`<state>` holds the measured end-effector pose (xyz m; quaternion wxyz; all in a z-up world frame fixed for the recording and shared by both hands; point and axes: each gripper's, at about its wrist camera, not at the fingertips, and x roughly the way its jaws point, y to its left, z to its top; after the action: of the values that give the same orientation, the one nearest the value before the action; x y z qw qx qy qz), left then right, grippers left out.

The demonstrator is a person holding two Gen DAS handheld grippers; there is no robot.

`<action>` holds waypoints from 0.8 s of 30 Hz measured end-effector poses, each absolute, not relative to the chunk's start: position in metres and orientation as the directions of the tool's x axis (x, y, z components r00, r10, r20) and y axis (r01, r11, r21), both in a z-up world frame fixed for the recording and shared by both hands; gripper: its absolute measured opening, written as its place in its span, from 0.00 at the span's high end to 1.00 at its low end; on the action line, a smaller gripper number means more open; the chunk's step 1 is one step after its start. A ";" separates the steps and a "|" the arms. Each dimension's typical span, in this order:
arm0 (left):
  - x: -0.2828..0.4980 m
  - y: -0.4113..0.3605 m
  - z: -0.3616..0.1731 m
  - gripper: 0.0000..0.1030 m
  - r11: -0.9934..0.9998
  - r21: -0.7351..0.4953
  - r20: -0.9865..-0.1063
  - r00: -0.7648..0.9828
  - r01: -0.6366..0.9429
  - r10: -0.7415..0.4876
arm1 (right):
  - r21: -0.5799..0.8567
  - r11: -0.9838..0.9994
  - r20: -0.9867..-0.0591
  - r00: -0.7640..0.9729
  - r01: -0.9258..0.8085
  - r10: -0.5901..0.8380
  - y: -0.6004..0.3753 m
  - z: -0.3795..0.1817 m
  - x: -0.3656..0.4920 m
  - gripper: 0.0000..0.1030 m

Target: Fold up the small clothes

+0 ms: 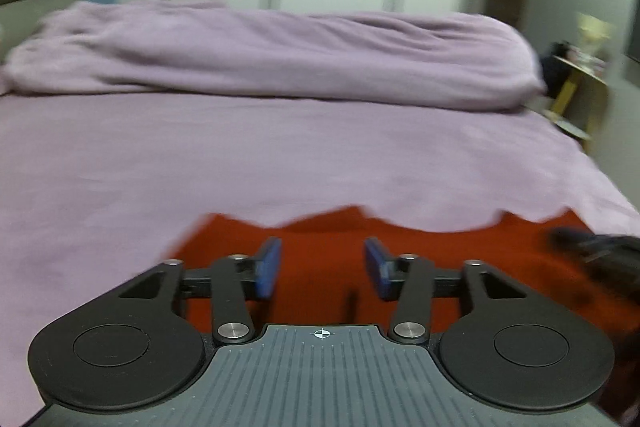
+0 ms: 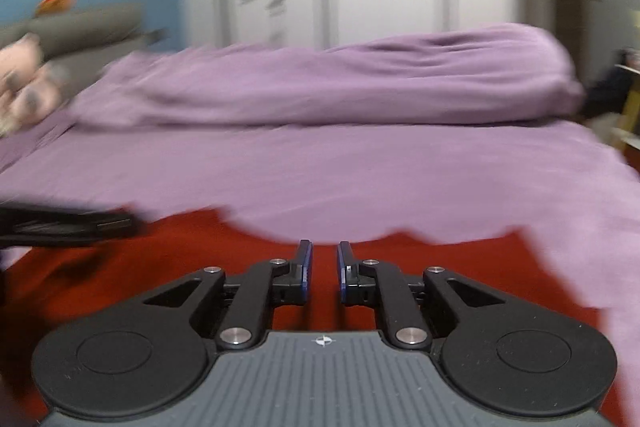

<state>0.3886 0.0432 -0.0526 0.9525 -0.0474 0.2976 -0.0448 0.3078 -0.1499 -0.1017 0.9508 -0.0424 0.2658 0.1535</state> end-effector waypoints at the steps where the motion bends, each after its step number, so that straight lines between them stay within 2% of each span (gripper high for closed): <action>1: 0.392 0.035 -0.055 0.46 0.992 -0.107 -0.564 0.818 0.066 -0.115 | -0.024 0.939 -0.525 0.804 -0.342 0.279 -0.139 -0.107 0.309 0.89; 3: 0.404 0.025 -0.063 0.42 0.993 -0.099 -0.581 0.807 0.056 -0.103 | -0.099 0.929 -0.540 0.804 -0.356 0.250 -0.127 -0.120 0.315 0.89; 6: 0.420 0.025 -0.082 0.39 0.990 -0.133 -0.643 0.757 0.038 -0.115 | -0.162 0.953 -0.557 0.821 -0.257 0.126 -0.148 -0.132 0.331 0.89; 8: 0.423 0.029 -0.090 0.37 0.993 -0.115 -0.641 0.762 0.022 -0.091 | -0.082 0.985 -0.570 0.818 -0.149 0.076 -0.189 -0.134 0.342 0.90; 9: 0.424 0.031 -0.092 0.36 0.993 -0.115 -0.638 0.765 0.023 -0.091 | -0.065 0.993 -0.563 0.825 -0.103 0.049 -0.208 -0.132 0.344 0.97; 12: 0.426 0.038 -0.095 0.32 0.990 -0.142 -0.637 0.764 0.016 -0.103 | -0.061 0.997 -0.550 0.835 -0.036 -0.003 -0.246 -0.131 0.341 1.00; 15: 0.426 0.035 -0.096 0.30 0.992 -0.122 -0.639 0.764 0.016 -0.091 | -0.071 0.995 -0.545 0.833 0.064 -0.093 -0.268 -0.132 0.343 1.00; 18: 0.427 0.035 -0.097 0.30 0.992 -0.123 -0.635 0.766 0.021 -0.095 | 0.022 0.990 -0.566 0.818 0.139 -0.102 -0.291 -0.137 0.348 1.00; 24: 0.425 0.046 -0.088 0.32 0.992 -0.121 -0.664 0.745 -0.025 -0.062 | -0.175 0.978 -0.554 0.810 0.113 -0.193 -0.262 -0.139 0.343 0.96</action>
<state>0.4251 0.0462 -0.0877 0.9322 -0.0613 0.3566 -0.0099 0.3428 -0.2625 -0.1390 0.9489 -0.0670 0.2978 -0.0805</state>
